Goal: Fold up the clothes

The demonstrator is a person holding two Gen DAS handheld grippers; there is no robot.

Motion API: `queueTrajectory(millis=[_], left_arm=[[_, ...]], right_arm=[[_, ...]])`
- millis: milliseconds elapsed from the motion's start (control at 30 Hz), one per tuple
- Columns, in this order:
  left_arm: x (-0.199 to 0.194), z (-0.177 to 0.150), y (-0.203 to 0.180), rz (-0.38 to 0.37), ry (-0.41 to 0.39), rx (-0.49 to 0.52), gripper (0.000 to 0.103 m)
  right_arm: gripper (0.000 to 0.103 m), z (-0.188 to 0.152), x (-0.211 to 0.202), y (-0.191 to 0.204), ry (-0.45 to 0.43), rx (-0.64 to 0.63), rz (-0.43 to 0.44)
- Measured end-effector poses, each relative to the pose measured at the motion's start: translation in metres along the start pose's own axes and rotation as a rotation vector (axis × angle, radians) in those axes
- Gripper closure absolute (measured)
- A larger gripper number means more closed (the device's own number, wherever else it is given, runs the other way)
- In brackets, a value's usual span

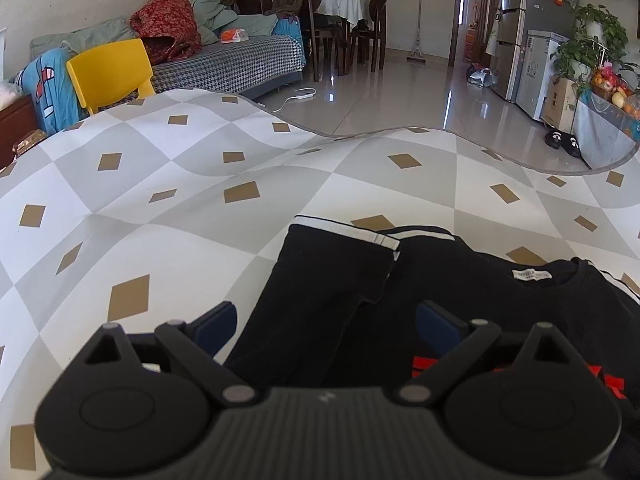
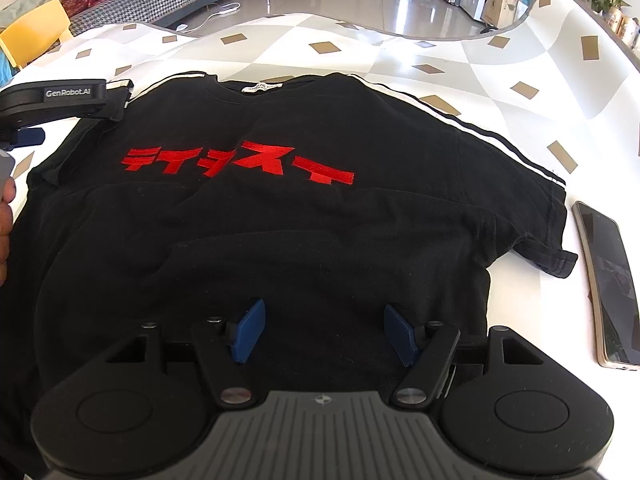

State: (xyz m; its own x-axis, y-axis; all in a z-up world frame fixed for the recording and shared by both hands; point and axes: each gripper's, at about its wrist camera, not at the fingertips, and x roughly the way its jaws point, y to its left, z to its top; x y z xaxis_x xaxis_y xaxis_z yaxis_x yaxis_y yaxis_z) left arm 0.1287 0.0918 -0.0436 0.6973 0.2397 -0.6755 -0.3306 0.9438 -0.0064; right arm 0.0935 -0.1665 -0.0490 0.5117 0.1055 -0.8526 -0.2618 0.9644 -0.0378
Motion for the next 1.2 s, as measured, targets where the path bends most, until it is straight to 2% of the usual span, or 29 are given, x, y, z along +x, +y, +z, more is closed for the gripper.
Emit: queueTrajectory(millis=[167,633,767,1000,1133,1200], left_arm=[[0.018,0.001,-0.007,0.007,0.007,0.017,0.006],[0.045,0.006,0.005,0.07,0.043,-0.019,0.007],[0.047,0.006,0.016,0.094,0.052,-0.035,0.012],[0.044,0.011,0.051,0.178,0.042,-0.131,0.013],[0.044,0.018,0.076,0.272,0.039,-0.194,0.013],[0.042,0.019,0.087,0.264,0.043,-0.237,0.013]], right_arm=[[0.037,0.001,0.001,0.002,0.0,-0.002,0.001],[0.037,0.002,0.001,0.004,-0.002,-0.008,0.004],[0.037,0.003,0.002,0.005,-0.003,-0.01,0.005],[0.037,0.005,0.003,0.008,-0.003,-0.014,0.004],[0.037,0.006,0.003,0.01,-0.004,-0.018,0.006],[0.037,0.006,0.003,0.011,-0.005,-0.019,0.006]])
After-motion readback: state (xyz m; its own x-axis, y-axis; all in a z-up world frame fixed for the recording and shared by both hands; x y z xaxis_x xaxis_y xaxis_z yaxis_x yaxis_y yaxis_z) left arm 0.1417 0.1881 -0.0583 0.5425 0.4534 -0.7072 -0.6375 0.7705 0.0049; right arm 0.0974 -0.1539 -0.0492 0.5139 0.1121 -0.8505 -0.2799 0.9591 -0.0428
